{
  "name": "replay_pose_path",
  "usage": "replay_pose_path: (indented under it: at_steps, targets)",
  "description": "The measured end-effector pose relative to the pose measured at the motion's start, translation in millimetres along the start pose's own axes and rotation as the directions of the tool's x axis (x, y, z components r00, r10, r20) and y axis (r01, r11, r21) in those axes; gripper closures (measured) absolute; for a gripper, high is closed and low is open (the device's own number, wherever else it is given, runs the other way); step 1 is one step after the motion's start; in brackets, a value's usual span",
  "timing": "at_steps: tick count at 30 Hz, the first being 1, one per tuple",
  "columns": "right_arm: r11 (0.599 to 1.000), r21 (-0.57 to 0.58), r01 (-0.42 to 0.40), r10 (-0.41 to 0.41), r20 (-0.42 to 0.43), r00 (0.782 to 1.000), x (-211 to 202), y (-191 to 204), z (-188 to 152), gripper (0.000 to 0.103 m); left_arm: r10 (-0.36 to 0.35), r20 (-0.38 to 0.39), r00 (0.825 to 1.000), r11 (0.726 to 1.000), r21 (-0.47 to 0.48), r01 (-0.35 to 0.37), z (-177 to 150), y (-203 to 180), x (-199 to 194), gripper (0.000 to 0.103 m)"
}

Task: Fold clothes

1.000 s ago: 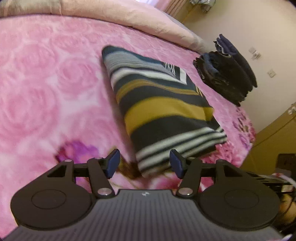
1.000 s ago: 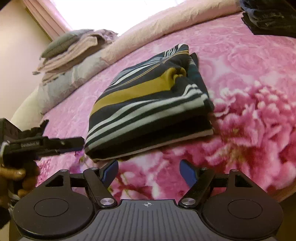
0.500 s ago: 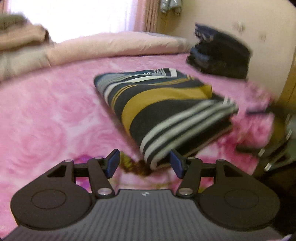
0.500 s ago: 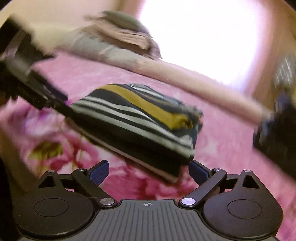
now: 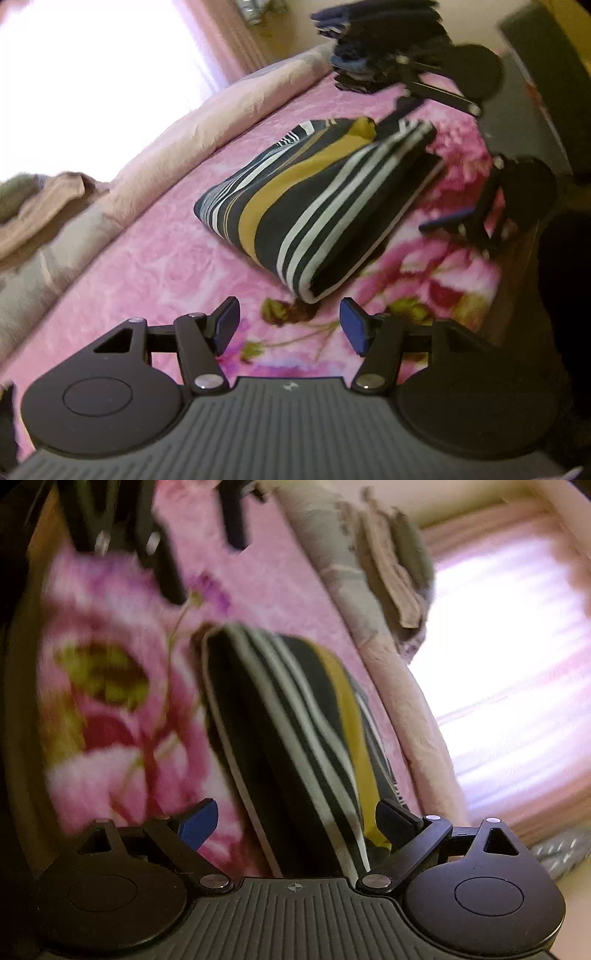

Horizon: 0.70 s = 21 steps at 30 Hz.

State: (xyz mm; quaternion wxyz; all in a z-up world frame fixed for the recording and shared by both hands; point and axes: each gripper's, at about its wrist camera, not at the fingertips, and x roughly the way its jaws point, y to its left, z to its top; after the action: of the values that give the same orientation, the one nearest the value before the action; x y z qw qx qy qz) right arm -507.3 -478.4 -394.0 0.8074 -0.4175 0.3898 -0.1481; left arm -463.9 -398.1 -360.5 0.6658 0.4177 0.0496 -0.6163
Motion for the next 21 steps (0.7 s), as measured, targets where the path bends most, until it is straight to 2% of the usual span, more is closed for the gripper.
replay_pose_path:
  at_steps: [2,4,6,10,12,13,14,15,16,17,18,20,21]
  targets:
    - [0.999,-0.033,0.0,0.0,0.011,1.0,9,1,-4,0.012,0.03,0.009,1.0,0.993,0.111,-0.031,-1,-9,6,0.047]
    - [0.998,-0.07,0.009,-0.007,0.028,1.0,16,0,-7,0.014,0.059,0.025,0.998,0.97,0.235,-0.063,-3,-21,14,0.047]
    - [0.995,-0.096,0.017,-0.016,0.016,1.0,25,-3,-9,0.027,0.085,0.051,0.995,0.922,0.374,-0.098,-6,-36,27,0.047]
    - [0.993,-0.111,0.025,-0.027,-0.012,1.0,38,-9,-23,0.027,0.117,0.101,0.988,0.798,0.583,-0.154,-12,-56,53,0.048]
    - [0.993,-0.115,0.04,-0.04,-0.003,0.999,42,-11,-29,0.027,0.133,0.146,0.98,0.74,0.644,-0.196,-15,-60,63,0.049]
    - [0.992,-0.119,0.044,-0.044,0.006,0.999,42,-11,-31,0.027,0.136,0.164,0.977,0.72,0.661,-0.211,-15,-61,67,0.049]
    - [0.991,-0.125,0.046,-0.045,0.013,0.999,42,-10,-31,0.036,0.138,0.179,0.974,0.702,0.676,-0.224,-16,-62,70,0.05]
    - [0.99,-0.132,0.048,-0.045,0.021,0.999,42,-9,-32,0.059,0.139,0.185,0.973,0.693,0.684,-0.229,-16,-62,73,0.053]
    - [0.989,-0.139,0.044,-0.041,0.024,0.999,42,-7,-32,0.064,0.138,0.188,0.972,0.687,0.689,-0.231,-16,-61,74,0.061]
    - [0.991,-0.127,0.039,-0.035,0.032,0.999,42,-8,-33,0.068,0.136,0.186,0.973,0.695,0.682,-0.228,-15,-60,74,0.072]
    - [0.993,-0.115,0.033,-0.028,0.04,0.999,42,-9,-34,0.078,0.133,0.183,0.974,0.706,0.672,-0.222,-14,-58,73,0.076]
    - [0.997,-0.077,0.014,-0.01,0.054,0.998,39,-15,-38,0.083,0.124,0.183,0.975,0.733,0.646,-0.214,-10,-54,68,0.082]
    - [0.998,-0.066,0.011,-0.007,0.054,0.998,32,-21,-40,0.084,0.093,0.185,0.978,0.753,0.629,-0.191,-4,-55,59,0.083]
